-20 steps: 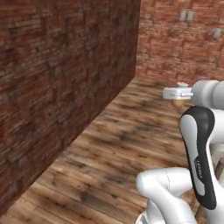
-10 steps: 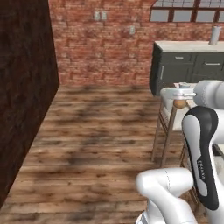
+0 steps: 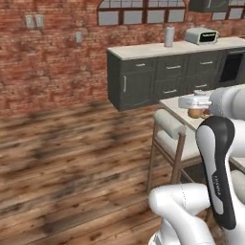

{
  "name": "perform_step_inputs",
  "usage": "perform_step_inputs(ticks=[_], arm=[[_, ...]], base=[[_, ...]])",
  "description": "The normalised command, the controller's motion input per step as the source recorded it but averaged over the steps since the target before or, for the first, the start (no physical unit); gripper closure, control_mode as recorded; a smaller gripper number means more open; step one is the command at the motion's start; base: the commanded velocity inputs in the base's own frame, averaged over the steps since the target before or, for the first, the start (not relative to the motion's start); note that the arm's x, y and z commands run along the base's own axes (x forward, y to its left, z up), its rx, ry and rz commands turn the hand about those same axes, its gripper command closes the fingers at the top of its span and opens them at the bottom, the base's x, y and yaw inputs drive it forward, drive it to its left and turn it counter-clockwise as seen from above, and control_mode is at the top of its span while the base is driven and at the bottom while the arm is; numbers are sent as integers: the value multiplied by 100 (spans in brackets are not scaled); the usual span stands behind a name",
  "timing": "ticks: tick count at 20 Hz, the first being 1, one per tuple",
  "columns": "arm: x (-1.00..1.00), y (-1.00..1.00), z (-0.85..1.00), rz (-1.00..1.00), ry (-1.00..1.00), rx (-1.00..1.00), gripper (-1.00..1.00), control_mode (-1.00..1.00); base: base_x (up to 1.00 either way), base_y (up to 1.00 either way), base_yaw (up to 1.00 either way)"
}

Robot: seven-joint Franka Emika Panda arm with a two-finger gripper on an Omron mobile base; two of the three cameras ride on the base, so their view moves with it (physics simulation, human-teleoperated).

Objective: Retrieve the shaker from the cabinet and place it next the steak on a plate on the dining table.

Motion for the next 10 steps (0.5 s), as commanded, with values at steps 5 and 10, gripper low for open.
perform_step_inputs(ticks=[5, 10], arm=[[0, 0, 0, 0, 0, 0, 100, 100], [0, 0, 0, 0, 0, 0, 100, 100]], base=[[71, 0, -71], [76, 7, -71]])
